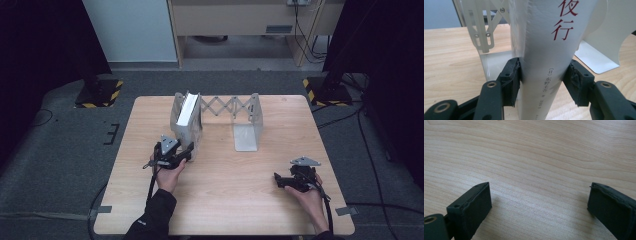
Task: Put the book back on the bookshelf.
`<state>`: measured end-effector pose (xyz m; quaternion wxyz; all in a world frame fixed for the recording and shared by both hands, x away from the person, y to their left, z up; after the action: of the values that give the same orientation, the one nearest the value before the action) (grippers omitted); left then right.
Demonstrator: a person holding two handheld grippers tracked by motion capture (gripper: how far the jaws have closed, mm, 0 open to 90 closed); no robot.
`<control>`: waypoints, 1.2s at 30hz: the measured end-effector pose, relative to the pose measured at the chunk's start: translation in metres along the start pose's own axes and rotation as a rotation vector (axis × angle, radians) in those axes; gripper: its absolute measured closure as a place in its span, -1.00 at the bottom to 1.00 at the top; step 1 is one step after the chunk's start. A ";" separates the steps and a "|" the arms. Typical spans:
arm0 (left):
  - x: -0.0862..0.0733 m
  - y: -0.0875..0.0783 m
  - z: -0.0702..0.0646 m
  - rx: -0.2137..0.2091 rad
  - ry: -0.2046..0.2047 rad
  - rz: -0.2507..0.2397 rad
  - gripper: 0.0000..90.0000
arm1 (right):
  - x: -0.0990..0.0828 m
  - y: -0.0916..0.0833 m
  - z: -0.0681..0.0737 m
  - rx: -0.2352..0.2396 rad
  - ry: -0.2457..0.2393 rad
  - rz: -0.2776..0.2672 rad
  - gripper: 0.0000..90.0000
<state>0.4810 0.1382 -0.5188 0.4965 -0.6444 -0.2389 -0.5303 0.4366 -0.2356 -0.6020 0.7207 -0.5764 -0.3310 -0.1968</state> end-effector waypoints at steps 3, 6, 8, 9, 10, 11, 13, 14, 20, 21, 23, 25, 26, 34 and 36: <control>0.002 0.006 0.000 0.003 -0.005 -0.006 0.05 | 0.000 0.000 0.000 0.000 -0.001 0.000 -0.88; 0.003 0.011 -0.002 0.008 -0.004 -0.022 0.03 | 0.000 0.000 0.000 0.001 0.001 0.000 -0.88; 0.004 0.013 -0.002 0.006 -0.003 -0.027 0.03 | 0.000 0.000 0.000 0.001 0.000 0.000 -0.88; 0.005 0.015 -0.002 0.003 0.000 -0.023 0.02 | 0.000 0.000 0.000 0.001 0.000 0.000 -0.88; 0.006 0.016 -0.002 -0.001 0.004 -0.014 0.01 | 0.000 0.000 0.000 0.001 0.000 0.000 -0.88; 0.007 0.017 -0.002 0.000 0.008 -0.004 0.01 | 0.000 0.000 0.000 0.001 0.000 0.000 -0.88; 0.008 0.021 -0.002 0.001 0.008 -0.001 0.00 | 0.000 0.000 0.000 0.001 0.000 0.000 -0.88; 0.009 0.022 -0.002 0.000 0.014 0.000 0.00 | 0.000 0.000 0.000 0.001 0.000 0.000 -0.88; 0.010 0.030 -0.001 -0.004 0.008 -0.034 -0.02 | 0.000 0.000 0.000 0.002 0.000 0.001 -0.88; 0.010 0.031 -0.001 -0.005 0.008 -0.038 -0.02 | 0.000 0.000 0.000 0.002 0.000 0.000 -0.88; 0.010 0.032 0.000 -0.005 0.006 -0.047 -0.03 | 0.000 0.000 0.000 0.002 -0.001 0.001 -0.88; 0.011 0.035 0.001 -0.009 0.006 -0.046 -0.03 | 0.000 0.000 0.000 0.002 -0.001 0.001 -0.88; 0.012 0.036 0.001 -0.007 0.010 -0.038 -0.03 | 0.000 0.000 0.000 0.002 0.000 0.001 -0.88; 0.015 0.043 0.002 -0.009 0.030 -0.028 -0.06 | 0.000 0.000 0.000 0.002 -0.001 0.001 -0.88; 0.015 0.042 0.001 -0.008 0.034 -0.021 -0.06 | 0.000 0.000 0.000 0.002 -0.001 0.001 -0.88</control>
<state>0.5213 0.1192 -0.5216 0.4924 -0.6348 -0.2351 -0.5471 0.4368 -0.2352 -0.6020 0.7213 -0.5757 -0.3313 -0.1961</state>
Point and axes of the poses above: each handheld gripper's, and its own axes: y roughly forward along the jaws, x roughly out of its top, z roughly to its left, the point moved 9 cm from there along y, roughly forward along the jaws, and after that the axes turned 9 degrees about y, right-handed, at the moved point
